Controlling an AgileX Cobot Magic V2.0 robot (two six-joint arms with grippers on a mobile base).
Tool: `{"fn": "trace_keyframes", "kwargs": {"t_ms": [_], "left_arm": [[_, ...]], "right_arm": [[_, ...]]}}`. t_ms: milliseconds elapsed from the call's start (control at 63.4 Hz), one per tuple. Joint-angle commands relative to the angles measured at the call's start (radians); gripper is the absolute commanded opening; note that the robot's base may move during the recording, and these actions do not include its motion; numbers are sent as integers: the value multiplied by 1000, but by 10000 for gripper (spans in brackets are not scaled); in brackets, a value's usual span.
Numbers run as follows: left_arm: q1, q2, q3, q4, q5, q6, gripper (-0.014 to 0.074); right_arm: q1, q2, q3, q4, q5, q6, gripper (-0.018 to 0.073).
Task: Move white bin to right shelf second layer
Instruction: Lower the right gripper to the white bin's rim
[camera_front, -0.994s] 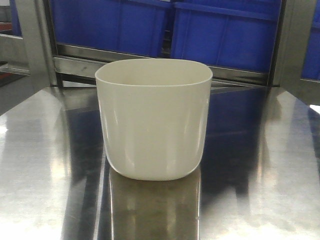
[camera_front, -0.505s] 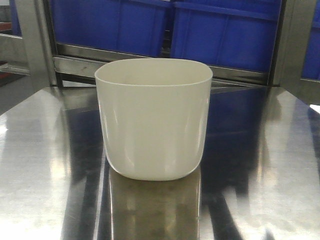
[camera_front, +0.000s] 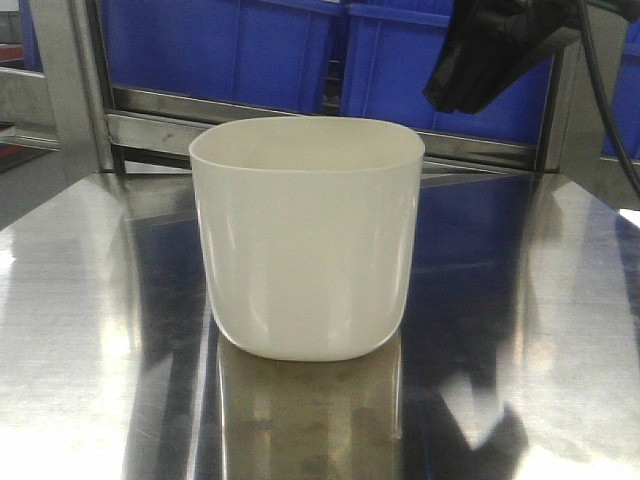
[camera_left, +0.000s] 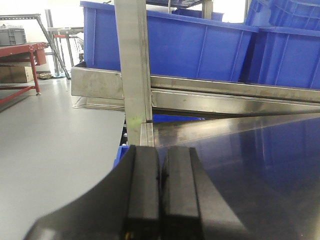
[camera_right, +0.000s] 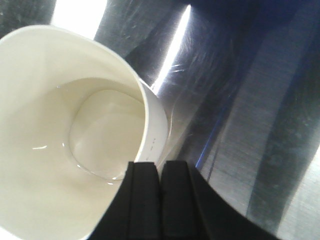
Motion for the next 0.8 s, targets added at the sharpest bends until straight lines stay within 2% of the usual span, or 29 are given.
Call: {"fn": "trace_keyframes", "kwargs": {"t_ms": [0,205,268,331,410,489,631,789], "left_arm": [[-7,-13,33,-6,-91,-7,85],[-7,-13,33,-6,-91,-7,85],[-7,-13,33,-6,-91,-7,85],[-7,-13,33,-6,-91,-7,85],[-7,-13,33,-6,-91,-7,85],[-7,-13,33,-6,-91,-7,85],[-7,-13,33,-6,-91,-7,85],[-7,-13,33,-6,-91,-7,85]], "right_arm": [[1,-34,-36,16,-53,0,55],[1,-34,-36,17,-70,0,56],[1,-34,-36,24,-58,0,90],[1,-34,-36,51,-30,-1,220],[1,-34,-36,80,-10,-5,469],[1,-34,-36,85,-2,-5,648],[1,-34,-36,87,-5,-6,590],[1,-34,-36,111,-18,-6,589]]}}
